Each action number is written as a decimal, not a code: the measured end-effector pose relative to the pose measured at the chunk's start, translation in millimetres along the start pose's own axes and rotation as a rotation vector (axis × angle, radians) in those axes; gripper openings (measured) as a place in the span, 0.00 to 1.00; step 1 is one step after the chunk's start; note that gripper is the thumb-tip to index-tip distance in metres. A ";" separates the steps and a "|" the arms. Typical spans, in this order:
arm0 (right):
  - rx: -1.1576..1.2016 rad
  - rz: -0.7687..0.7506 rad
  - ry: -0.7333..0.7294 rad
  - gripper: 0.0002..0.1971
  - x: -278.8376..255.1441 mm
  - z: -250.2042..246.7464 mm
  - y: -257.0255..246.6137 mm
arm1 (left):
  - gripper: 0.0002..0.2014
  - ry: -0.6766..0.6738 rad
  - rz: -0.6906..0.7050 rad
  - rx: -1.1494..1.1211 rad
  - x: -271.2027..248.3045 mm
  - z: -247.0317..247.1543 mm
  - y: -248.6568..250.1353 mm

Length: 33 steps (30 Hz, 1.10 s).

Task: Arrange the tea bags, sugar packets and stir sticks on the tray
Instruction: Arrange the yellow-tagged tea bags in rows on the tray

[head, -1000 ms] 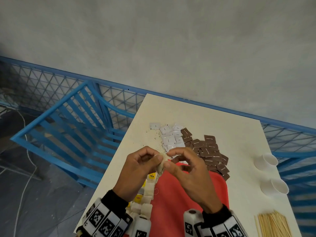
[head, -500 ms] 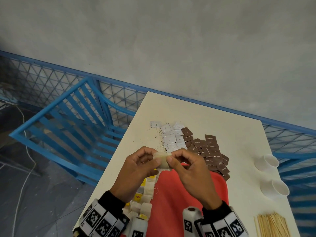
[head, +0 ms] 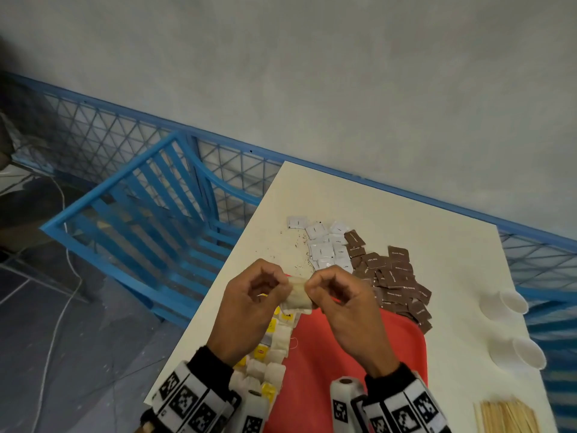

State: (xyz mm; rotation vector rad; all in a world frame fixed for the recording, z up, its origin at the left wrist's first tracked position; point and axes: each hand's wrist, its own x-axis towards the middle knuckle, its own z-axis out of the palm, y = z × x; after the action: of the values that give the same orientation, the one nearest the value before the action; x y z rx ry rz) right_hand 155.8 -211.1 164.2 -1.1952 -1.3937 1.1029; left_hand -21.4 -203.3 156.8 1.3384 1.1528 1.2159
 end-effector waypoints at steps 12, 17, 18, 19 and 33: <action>-0.236 -0.034 -0.076 0.12 6.7 4.5 -4.2 | 0.07 -0.051 -0.076 0.156 1.8 -19.4 2.4; -0.376 -0.086 -0.067 0.01 13.7 12.0 1.8 | 0.02 -0.022 -0.056 0.292 2.4 -22.3 -8.3; -0.350 -0.071 -0.074 0.01 14.3 14.2 2.4 | 0.01 -0.017 -0.052 0.289 2.3 -23.6 -10.6; -0.295 -0.045 -0.088 0.02 14.8 16.4 3.0 | 0.01 -0.016 -0.058 0.257 2.4 -25.3 -12.8; -0.505 0.338 -0.444 0.10 32.1 56.7 92.8 | 0.08 -0.150 -0.391 0.483 -25.3 -72.9 -120.5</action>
State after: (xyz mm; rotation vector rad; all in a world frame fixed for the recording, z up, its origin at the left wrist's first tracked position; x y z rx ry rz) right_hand 109.4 -171.5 68.7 -1.6594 -1.9381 1.3528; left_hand -100.6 -212.9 38.0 1.4306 1.5714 0.5634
